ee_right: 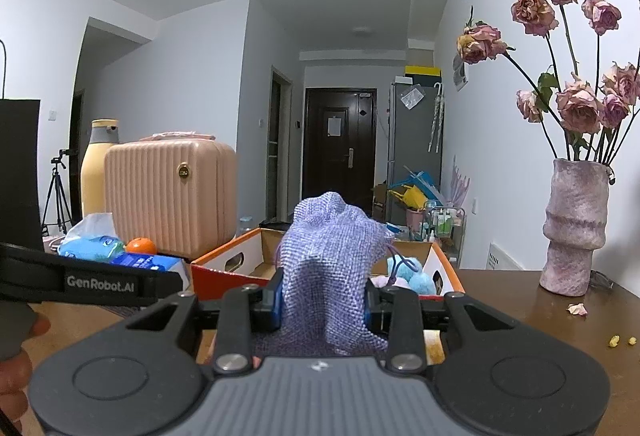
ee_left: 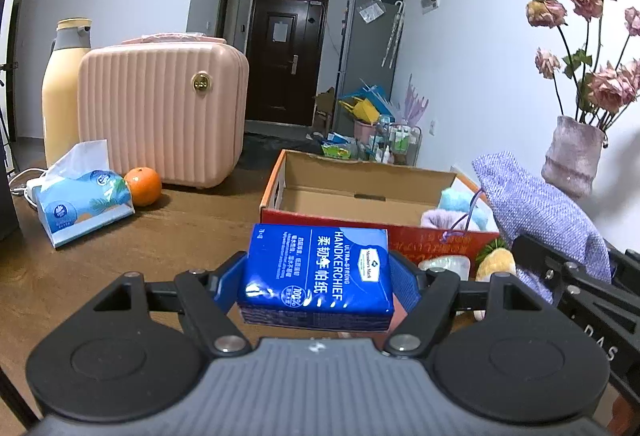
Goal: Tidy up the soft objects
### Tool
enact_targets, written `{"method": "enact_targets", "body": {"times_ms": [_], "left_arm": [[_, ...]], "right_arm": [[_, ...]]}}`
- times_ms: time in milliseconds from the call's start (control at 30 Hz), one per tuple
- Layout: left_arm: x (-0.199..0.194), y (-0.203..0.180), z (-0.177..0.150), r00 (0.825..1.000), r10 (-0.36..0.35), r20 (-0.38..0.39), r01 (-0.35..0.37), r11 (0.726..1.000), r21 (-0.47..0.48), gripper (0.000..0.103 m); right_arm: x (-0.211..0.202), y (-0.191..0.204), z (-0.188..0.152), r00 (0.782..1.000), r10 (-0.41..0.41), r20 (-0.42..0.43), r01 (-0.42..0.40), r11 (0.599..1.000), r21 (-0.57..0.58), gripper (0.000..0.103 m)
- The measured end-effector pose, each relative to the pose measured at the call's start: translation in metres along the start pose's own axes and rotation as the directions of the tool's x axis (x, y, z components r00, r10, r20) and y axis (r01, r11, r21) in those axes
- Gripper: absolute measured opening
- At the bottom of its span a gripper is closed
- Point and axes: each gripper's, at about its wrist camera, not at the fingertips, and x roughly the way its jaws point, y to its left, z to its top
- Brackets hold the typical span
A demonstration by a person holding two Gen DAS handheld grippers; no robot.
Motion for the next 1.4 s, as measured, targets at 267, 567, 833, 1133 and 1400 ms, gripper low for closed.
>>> {"method": "enact_targets", "body": {"times_ms": [267, 567, 833, 1133, 1400], "left_arm": [[0.013, -0.002, 0.012, 1.000, 0.007, 0.020, -0.007, 1.000, -0.017, 0.075], [0.029, -0.004, 0.029, 0.999, 0.008, 0.050, -0.006, 0.999, -0.043, 0.075], [0.046, -0.006, 0.043, 0.998, 0.008, 0.066, -0.004, 0.998, -0.060, 0.075], [0.070, -0.005, 0.054, 0.997, 0.014, 0.070, -0.009, 0.997, -0.077, 0.075], [0.096, -0.008, 0.065, 0.997, 0.018, 0.076, -0.011, 0.996, -0.085, 0.075]], "right_arm": [[0.019, 0.002, 0.002, 1.000, -0.003, 0.003, 0.003, 1.000, 0.007, 0.033], [0.040, -0.001, 0.005, 1.000, -0.011, 0.007, 0.010, 1.000, 0.029, 0.033], [0.061, -0.005, 0.011, 1.000, -0.014, 0.006, 0.014, 0.998, 0.062, 0.033], [0.092, -0.010, 0.016, 1.000, -0.021, -0.008, 0.022, 0.996, 0.092, 0.033], [0.120, -0.017, 0.019, 0.999, -0.028, -0.021, 0.030, 0.993, 0.114, 0.033]]}}
